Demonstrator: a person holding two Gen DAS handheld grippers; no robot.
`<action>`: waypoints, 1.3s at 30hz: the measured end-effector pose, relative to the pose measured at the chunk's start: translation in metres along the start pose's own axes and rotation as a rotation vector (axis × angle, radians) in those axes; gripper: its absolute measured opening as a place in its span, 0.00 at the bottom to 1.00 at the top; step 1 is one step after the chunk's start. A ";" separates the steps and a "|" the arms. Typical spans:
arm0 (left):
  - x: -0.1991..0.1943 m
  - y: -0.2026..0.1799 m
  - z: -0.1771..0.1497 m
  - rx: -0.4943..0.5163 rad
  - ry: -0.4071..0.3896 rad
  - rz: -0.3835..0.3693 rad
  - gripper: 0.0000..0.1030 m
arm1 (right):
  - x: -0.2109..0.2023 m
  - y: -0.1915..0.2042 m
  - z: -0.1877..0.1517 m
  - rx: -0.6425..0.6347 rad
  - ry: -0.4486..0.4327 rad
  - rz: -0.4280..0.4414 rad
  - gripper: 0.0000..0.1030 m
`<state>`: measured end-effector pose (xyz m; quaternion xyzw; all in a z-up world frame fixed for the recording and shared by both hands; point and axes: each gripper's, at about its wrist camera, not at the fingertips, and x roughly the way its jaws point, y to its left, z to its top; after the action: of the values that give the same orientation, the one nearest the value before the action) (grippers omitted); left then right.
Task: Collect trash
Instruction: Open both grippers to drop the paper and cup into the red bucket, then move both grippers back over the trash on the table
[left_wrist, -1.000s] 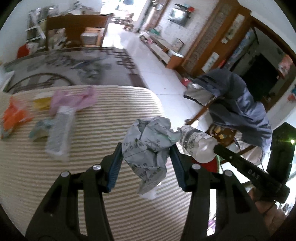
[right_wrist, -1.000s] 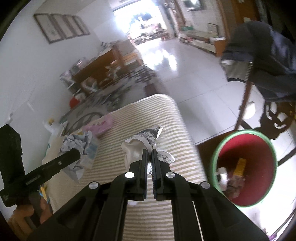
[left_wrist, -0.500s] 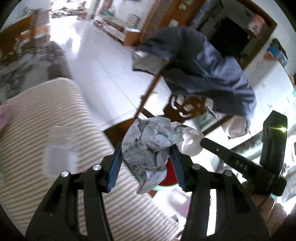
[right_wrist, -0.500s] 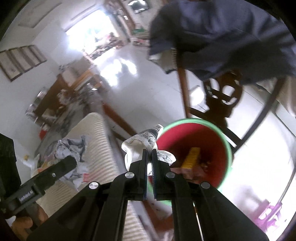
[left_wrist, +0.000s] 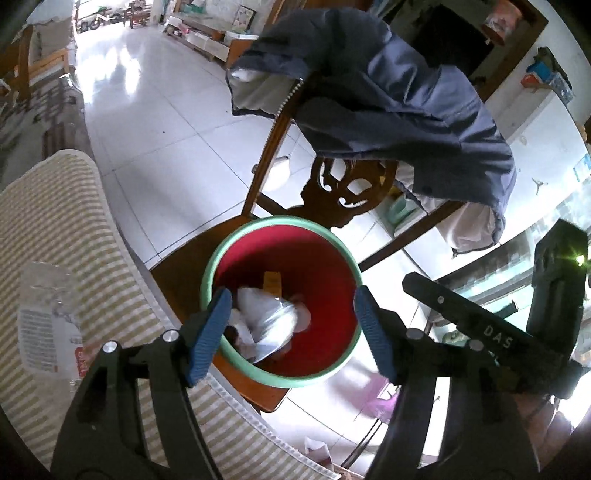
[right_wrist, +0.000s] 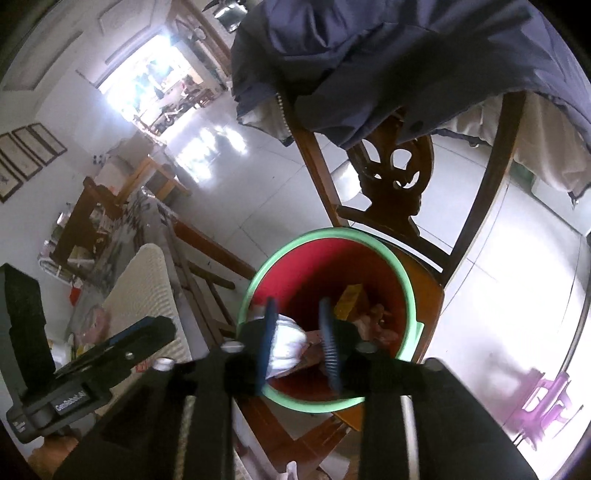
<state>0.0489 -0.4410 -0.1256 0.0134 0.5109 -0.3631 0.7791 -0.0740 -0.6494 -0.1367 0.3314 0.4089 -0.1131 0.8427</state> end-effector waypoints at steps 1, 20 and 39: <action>-0.003 0.002 0.000 -0.006 -0.008 0.002 0.65 | -0.001 0.002 0.000 -0.001 -0.003 0.002 0.34; -0.099 0.096 -0.048 -0.155 -0.142 0.093 0.65 | 0.025 0.105 -0.039 -0.150 0.062 0.054 0.49; -0.241 0.292 -0.159 -0.421 -0.246 0.361 0.65 | 0.077 0.284 -0.145 -0.332 0.197 0.143 0.54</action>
<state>0.0413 -0.0311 -0.1095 -0.1019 0.4659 -0.1038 0.8728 0.0167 -0.3347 -0.1280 0.2255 0.4779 0.0488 0.8476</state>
